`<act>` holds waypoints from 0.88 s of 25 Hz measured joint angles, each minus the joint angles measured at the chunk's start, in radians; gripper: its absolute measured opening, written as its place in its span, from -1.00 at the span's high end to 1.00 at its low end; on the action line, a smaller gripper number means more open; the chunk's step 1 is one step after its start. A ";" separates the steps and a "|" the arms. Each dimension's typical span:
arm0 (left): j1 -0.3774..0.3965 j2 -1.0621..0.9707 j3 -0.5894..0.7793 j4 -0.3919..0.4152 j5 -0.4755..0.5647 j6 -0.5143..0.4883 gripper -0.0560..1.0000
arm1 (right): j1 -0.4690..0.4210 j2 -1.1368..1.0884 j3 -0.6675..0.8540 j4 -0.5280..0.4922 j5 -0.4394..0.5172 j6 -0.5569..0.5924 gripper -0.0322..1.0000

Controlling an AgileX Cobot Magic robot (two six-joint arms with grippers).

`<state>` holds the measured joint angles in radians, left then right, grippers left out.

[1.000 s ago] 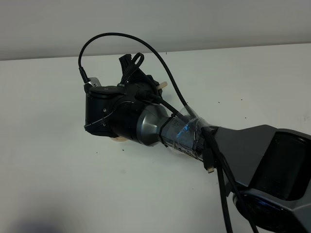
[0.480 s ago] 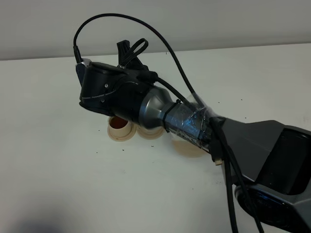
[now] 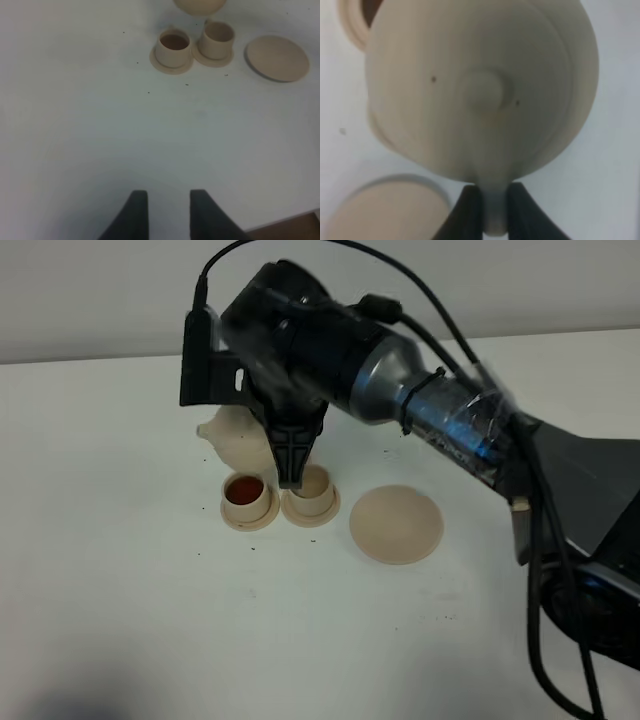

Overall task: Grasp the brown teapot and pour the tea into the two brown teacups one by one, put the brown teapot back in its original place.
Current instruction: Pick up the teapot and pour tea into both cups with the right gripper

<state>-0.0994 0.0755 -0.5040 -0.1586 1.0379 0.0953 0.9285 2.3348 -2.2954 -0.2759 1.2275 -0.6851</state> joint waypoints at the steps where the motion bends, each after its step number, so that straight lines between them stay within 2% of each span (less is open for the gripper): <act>1: 0.000 0.000 0.000 0.000 0.000 0.000 0.46 | -0.013 -0.013 0.000 0.045 0.000 -0.004 0.72; 3: 0.000 0.000 0.000 0.000 0.000 0.000 0.46 | -0.036 -0.033 0.000 0.116 0.000 -0.006 0.72; 6: 0.000 0.000 0.000 0.000 0.000 0.000 0.46 | -0.046 -0.048 0.005 0.162 0.001 -0.002 0.72; 16: 0.000 0.000 0.000 0.000 0.000 0.000 0.46 | -0.047 -0.069 0.172 0.190 0.002 0.088 0.72; 22: 0.000 0.000 0.000 0.000 0.000 0.000 0.46 | -0.047 -0.109 0.260 0.188 0.003 0.105 0.72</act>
<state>-0.0994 0.0755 -0.5040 -0.1586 1.0379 0.0957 0.8812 2.2260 -2.0349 -0.0878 1.2307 -0.5804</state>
